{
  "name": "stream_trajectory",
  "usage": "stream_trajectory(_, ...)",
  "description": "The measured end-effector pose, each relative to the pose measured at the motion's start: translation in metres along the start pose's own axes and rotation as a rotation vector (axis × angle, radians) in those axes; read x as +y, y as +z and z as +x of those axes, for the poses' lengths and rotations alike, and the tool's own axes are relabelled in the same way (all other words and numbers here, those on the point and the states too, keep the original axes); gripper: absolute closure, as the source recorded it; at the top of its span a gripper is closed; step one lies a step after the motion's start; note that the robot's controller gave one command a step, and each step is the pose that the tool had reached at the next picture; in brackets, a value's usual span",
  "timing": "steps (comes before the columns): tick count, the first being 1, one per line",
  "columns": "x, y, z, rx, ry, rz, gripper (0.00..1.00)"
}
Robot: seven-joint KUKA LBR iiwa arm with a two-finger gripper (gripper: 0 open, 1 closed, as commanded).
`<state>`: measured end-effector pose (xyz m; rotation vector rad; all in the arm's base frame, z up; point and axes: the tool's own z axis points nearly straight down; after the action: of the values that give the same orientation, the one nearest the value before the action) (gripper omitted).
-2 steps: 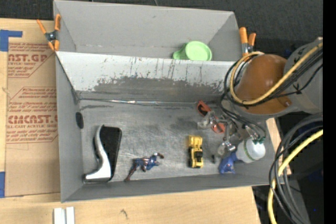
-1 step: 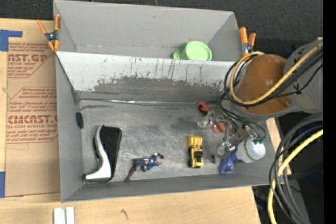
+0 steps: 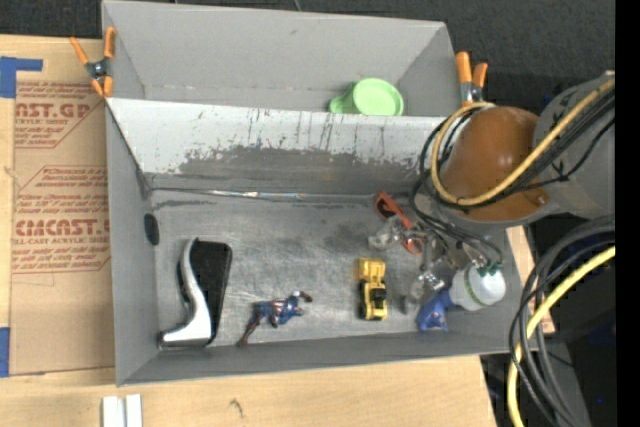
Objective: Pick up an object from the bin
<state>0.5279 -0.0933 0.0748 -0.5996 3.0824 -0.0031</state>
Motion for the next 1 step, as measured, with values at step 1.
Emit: stream_trajectory(1,0.0619,0.0004,-0.0062,-0.003,-0.754,0.008,1.0)
